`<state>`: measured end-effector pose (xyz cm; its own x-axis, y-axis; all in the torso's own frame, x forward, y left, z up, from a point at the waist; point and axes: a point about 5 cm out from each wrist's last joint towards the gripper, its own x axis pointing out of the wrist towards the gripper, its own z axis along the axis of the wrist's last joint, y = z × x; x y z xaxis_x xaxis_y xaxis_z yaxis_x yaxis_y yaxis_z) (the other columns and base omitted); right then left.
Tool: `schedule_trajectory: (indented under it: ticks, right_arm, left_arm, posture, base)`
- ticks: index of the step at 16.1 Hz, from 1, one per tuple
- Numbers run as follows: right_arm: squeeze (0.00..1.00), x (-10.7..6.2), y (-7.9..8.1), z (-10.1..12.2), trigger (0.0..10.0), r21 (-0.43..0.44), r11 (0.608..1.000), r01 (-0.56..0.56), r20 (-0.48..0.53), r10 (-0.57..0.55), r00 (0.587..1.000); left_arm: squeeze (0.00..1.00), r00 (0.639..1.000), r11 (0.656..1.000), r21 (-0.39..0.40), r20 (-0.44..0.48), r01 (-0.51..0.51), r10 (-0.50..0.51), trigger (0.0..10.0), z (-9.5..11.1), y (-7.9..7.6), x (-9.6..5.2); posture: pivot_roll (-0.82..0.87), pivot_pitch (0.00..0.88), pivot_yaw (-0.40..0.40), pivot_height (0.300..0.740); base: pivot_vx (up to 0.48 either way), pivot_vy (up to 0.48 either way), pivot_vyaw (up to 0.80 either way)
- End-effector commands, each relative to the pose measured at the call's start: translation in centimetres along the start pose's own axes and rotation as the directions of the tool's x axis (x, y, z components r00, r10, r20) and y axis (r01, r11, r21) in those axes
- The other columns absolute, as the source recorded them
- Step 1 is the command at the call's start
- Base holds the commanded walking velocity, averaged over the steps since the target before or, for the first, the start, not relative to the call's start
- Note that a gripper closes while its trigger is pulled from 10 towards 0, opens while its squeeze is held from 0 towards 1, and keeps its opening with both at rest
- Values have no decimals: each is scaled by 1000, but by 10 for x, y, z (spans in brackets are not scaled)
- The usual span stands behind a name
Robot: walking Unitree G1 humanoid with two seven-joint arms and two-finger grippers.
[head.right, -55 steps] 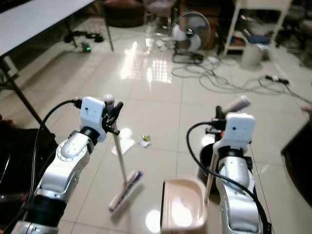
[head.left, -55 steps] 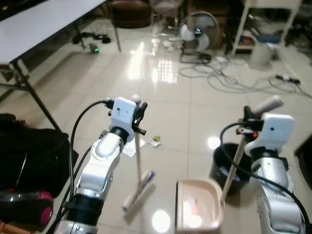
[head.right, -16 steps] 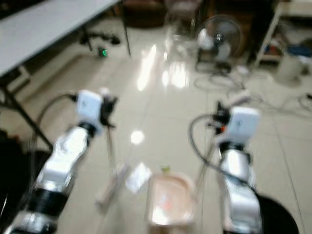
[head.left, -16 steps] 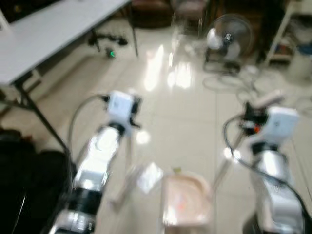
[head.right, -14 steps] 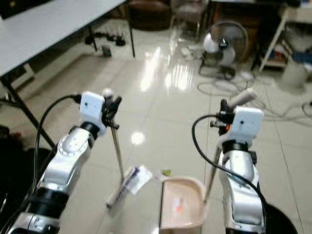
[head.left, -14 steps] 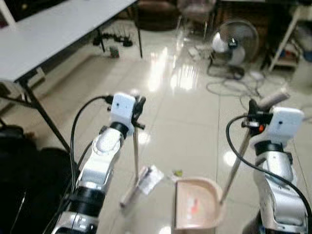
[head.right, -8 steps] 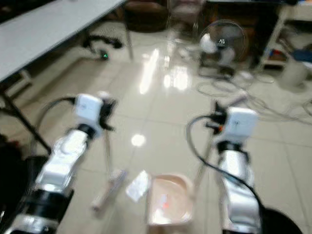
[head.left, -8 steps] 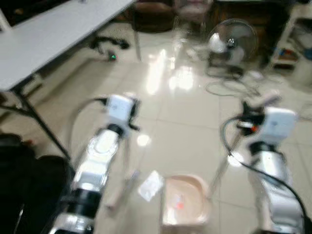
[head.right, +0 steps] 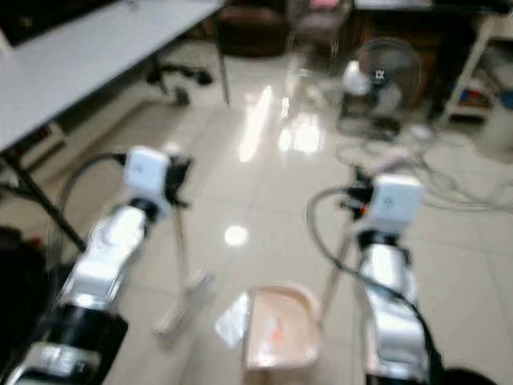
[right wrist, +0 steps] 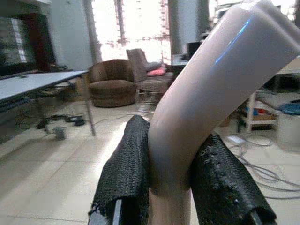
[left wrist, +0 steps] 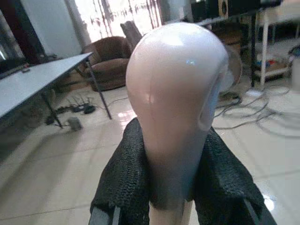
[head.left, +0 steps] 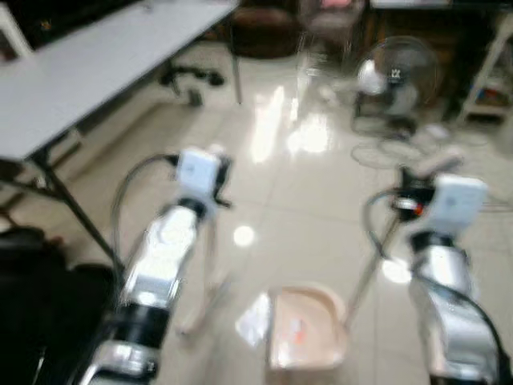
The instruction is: Sweep floor
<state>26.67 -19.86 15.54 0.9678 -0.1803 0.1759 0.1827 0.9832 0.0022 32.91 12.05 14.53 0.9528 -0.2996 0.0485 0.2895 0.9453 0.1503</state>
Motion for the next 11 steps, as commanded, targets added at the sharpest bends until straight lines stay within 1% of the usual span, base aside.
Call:
schedule_trajectory:
  ticks: [1, 2, 3, 5, 6, 7, 8, 10, 11]
  right_arm:
    - [0, 5, 6, 13, 10000, 8, 1000, -8, 72, 8, 997]
    - [0, 5, 5, 16, 10000, -1, 1000, -3, 91, 3, 996]
    - [0, 5, 4, 15, 10000, 22, 1000, -4, 87, 2, 996]
    - [0, 7, 0, 12, 10000, 66, 998, 8, 57, -12, 998]
    - [0, 8, -2, 10, 10000, 70, 997, 15, 46, -18, 999]
    - [0, 12, -4, 10, 10000, 15, 1000, 15, 54, -15, 998]
    - [0, 14, -5, 10, 10000, 3, 1000, 13, 57, -14, 998]
    - [0, 23, -6, 11, 10000, 6, 1000, 8, 66, -8, 998]
    - [0, 25, -6, 12, 10000, 7, 1000, 0, 74, -1, 997]
  left_arm:
    - [0, 999, 999, 14, 22, -30, 30, 10000, 7, 12, 1]
    - [0, 999, 999, 26, 31, -38, 37, 10000, 8, 13, 1]
    - [0, 999, 999, 33, 34, -42, 41, 10000, 8, 14, 1]
    - [0, 999, 998, 39, 25, -49, 48, 10000, 7, 16, 1]
    - [0, 999, 998, 42, 21, -47, 47, 10000, 6, 15, 1]
    - [0, 999, 997, 59, 6, -49, 49, 10000, 4, 17, 2]
    - [0, 999, 996, 66, 5, -54, 54, 10000, 4, 18, 2]
    - [0, 995, 991, 95, -6, -98, 99, 10000, 4, 22, 5]
    - [0, 996, 991, 94, -3, -94, 95, 10000, 5, 21, 4]
  posture:
    - [-138, 0, 49, 740]
    - [-137, 4, 49, 740]
    - [-135, 8, 52, 740]
    - [-130, 23, 58, 740]
    - [-130, 23, 58, 740]
    - [-118, 39, 58, 740]
    - [-118, 39, 58, 740]
    - [-90, 60, 54, 740]
    - [-85, 75, 57, 740]
  base:
    - [0, 0, 0]
    - [0, 0, 0]
    - [0, 0, 0]
    - [0, 0, 0]
    - [0, 0, 0]
    - [0, 0, 0]
    - [0, 0, 0]
    - [0, 0, 0]
    - [0, 0, 0]
